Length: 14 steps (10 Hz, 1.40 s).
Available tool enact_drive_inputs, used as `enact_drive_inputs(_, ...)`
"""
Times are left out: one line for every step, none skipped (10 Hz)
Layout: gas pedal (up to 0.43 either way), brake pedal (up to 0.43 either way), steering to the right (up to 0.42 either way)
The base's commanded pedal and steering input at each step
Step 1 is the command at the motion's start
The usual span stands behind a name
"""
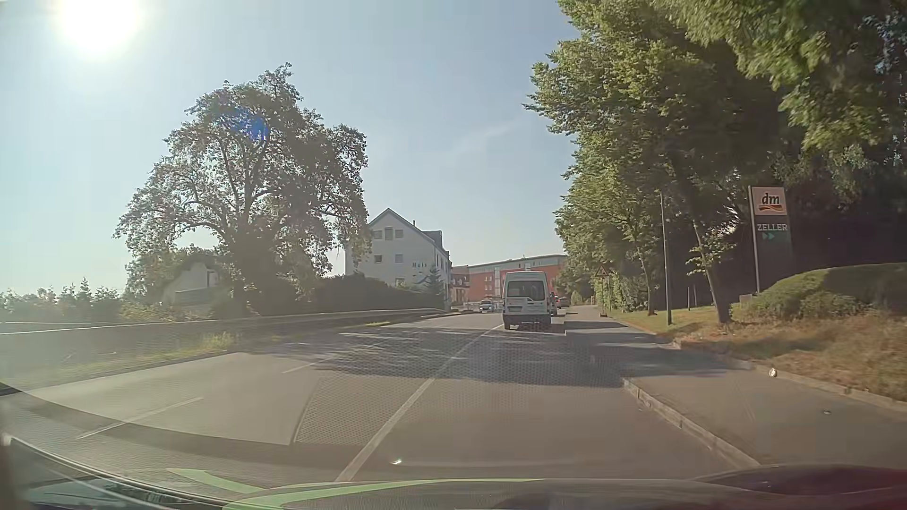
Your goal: Follow the waypoints while adhering to traffic rules and regulations
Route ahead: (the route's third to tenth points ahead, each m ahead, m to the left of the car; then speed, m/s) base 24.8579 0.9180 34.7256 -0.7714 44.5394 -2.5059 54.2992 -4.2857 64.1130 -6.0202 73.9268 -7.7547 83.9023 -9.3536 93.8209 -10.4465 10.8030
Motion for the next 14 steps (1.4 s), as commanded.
enact_drive_inputs(0.087,0.0,0.029)
enact_drive_inputs(0.087,0.0,0.029)
enact_drive_inputs(0.087,0.0,0.029)
enact_drive_inputs(0.087,0.0,0.029)
enact_drive_inputs(0.079,0.0,0.029)
enact_drive_inputs(0.059,0.0,0.028)
enact_drive_inputs(0.0,0.0,0.029)
enact_drive_inputs(0.0,0.0,0.028)
enact_drive_inputs(0.0,0.0,0.027)
enact_drive_inputs(0.0,0.0,0.026)
enact_drive_inputs(0.0,0.0,0.026)
enact_drive_inputs(0.0,0.0,0.026)
enact_drive_inputs(0.0,0.0,0.026)
enact_drive_inputs(0.0,0.0,0.025)
